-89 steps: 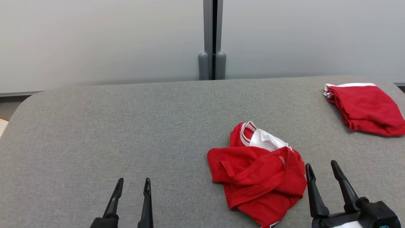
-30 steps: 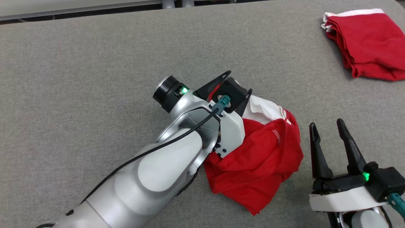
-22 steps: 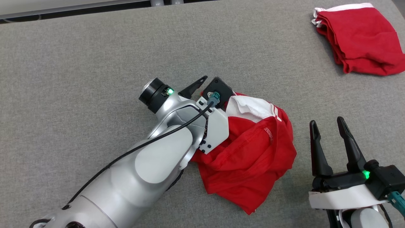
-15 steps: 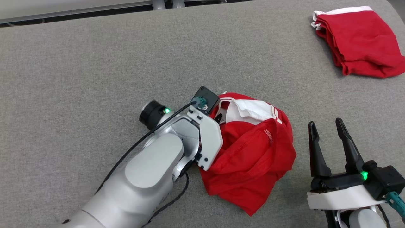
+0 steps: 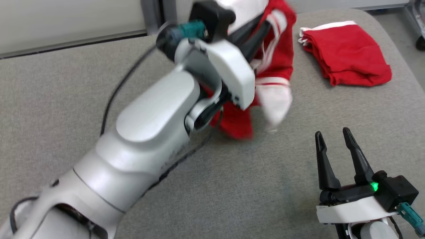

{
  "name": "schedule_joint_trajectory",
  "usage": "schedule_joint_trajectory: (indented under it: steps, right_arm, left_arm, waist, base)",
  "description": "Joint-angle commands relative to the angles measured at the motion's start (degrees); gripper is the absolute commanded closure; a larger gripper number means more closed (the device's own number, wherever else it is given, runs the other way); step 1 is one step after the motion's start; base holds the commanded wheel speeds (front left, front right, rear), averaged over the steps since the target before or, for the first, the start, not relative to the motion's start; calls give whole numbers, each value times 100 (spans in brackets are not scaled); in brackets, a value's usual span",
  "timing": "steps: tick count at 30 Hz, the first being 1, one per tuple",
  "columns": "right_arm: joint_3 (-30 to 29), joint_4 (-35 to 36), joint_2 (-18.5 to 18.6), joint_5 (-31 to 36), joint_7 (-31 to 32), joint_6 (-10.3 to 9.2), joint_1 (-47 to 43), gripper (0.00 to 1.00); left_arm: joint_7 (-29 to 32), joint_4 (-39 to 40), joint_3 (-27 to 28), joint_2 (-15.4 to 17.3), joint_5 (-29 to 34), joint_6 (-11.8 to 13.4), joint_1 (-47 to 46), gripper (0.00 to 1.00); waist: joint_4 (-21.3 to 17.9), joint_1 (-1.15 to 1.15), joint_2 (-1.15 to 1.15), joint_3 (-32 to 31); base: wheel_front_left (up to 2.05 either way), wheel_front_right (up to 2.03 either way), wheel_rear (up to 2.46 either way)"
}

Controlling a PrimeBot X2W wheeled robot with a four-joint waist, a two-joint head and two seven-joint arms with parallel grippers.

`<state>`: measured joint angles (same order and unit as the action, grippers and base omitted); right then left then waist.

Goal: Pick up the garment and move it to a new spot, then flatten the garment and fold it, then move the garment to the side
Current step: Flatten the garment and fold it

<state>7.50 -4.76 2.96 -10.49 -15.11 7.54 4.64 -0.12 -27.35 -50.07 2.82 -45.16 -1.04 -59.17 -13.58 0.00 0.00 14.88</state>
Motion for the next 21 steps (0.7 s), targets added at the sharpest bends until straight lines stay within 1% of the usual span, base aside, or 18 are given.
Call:
schedule_joint_trajectory:
  steps: [1,4,8,10,12,15,17,19,21]
  right_arm:
    - [-18,-4,6,-5,-3,-12,-67,0]
    - [-36,-2,2,-30,-3,-12,-120,0]
    - [-45,-6,-1,-92,-3,-12,-213,0]
    - [-63,10,-2,-135,-3,-12,-233,0]
    - [-92,35,-3,-183,-3,-12,-245,0]
    - [-131,57,-2,-210,-3,-12,-251,0]
    - [-170,79,-2,-235,-3,-12,-255,0]
    - [-238,92,0,-218,-3,-12,-273,0]
    - [-310,91,0,-157,-3,-12,-301,0]
  left_arm:
    - [-88,115,83,15,-283,-50,-404,100]
    - [-211,264,147,10,-590,-55,-759,100]
    - [-541,432,243,19,-1065,96,-1289,100]
    - [-581,404,210,19,-1212,160,-1306,100]
    - [-561,280,116,106,-1289,220,-955,100]
    - [-543,339,46,379,-1439,228,-300,100]
    - [-640,501,53,654,-1540,264,253,100]
    - [-783,766,138,941,-1751,249,904,100]
    - [-909,1038,286,1303,-1964,234,1491,100]
  waist:
    - [-139,0,0,-187]
    - [-186,0,0,-290]
    - [-204,0,0,-462]
    - [-177,0,0,-509]
    - [-97,0,0,-527]
    - [-4,0,0,-508]
    - [68,0,0,-467]
    - [165,0,0,-414]
    - [282,0,0,-368]
  base:
    - [0,0,0]
    - [0,0,0]
    - [0,0,0]
    - [0,0,0]
    - [0,0,0]
    - [0,0,0]
    - [0,0,0]
    - [0,0,0]
    - [0,0,0]
